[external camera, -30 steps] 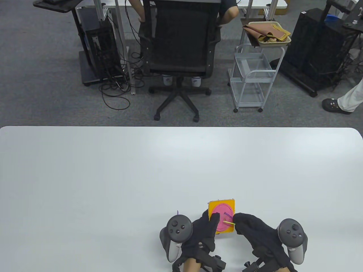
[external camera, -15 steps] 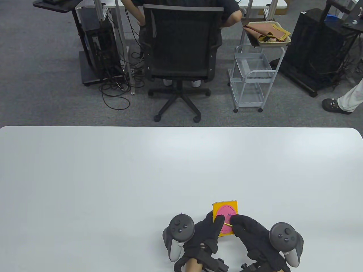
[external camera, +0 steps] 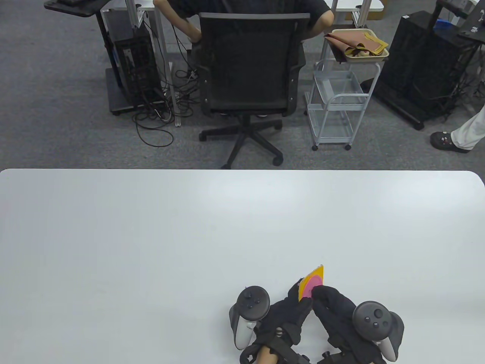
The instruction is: Sew button in X pattern
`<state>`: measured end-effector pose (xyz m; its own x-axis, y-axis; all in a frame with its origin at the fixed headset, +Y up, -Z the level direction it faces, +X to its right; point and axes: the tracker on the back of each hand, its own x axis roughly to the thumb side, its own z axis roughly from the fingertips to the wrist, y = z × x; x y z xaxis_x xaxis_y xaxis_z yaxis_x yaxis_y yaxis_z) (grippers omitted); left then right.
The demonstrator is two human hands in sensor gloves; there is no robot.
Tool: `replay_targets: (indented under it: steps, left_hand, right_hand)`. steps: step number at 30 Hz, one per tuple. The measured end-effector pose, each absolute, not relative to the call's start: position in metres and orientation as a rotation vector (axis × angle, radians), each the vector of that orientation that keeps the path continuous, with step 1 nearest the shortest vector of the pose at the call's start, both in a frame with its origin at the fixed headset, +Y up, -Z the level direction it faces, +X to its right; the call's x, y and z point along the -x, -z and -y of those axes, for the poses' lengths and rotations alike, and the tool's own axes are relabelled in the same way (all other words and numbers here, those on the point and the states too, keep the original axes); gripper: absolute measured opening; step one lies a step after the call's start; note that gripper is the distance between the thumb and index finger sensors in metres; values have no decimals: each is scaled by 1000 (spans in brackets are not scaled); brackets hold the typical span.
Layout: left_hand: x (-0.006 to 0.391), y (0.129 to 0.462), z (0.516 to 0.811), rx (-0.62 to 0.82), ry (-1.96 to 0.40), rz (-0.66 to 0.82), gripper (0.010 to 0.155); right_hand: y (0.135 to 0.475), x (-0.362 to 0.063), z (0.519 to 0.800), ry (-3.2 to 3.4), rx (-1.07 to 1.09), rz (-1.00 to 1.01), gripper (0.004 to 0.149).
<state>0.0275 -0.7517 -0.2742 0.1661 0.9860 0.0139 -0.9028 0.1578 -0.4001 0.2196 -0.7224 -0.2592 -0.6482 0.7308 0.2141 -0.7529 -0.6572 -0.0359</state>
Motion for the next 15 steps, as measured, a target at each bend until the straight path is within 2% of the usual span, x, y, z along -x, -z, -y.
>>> replay_targets:
  steps: [9, 15]
  left_hand:
    - [-30, 273, 752, 322, -1352, 296, 60]
    - [-26, 273, 749, 237, -1293, 281, 58]
  right_hand:
    - [257, -218, 724, -2328, -205, 194, 42]
    - [257, -217, 724, -2300, -224, 178, 43]
